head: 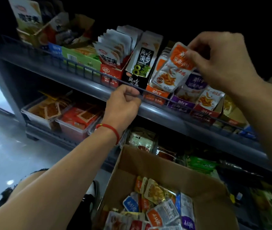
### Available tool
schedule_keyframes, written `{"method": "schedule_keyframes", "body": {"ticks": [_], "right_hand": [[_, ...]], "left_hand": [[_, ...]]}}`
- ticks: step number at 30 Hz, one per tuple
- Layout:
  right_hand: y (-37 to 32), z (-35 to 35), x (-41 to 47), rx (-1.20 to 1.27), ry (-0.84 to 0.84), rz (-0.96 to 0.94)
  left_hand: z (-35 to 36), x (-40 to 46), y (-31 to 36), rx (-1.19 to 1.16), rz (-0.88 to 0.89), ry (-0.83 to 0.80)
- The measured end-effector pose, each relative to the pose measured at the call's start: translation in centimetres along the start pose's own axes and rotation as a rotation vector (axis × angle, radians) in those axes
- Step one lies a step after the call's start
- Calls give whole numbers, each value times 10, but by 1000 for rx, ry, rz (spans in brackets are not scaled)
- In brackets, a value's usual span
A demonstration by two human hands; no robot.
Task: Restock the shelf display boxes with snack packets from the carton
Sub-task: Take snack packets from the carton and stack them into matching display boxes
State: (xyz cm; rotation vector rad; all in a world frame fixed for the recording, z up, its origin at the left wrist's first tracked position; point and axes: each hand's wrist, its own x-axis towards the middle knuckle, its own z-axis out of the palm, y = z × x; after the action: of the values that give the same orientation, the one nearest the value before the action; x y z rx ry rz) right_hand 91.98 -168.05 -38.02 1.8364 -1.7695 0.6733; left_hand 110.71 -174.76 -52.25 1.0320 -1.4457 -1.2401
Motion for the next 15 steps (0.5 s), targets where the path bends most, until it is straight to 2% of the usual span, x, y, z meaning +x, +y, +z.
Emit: {"method": "schedule_keyframes", "body": {"ticks": [15], "right_hand": [[0, 49, 27, -380, -113, -121]], "left_hand": [[-1, -6, 5, -41, -1, -38]]}}
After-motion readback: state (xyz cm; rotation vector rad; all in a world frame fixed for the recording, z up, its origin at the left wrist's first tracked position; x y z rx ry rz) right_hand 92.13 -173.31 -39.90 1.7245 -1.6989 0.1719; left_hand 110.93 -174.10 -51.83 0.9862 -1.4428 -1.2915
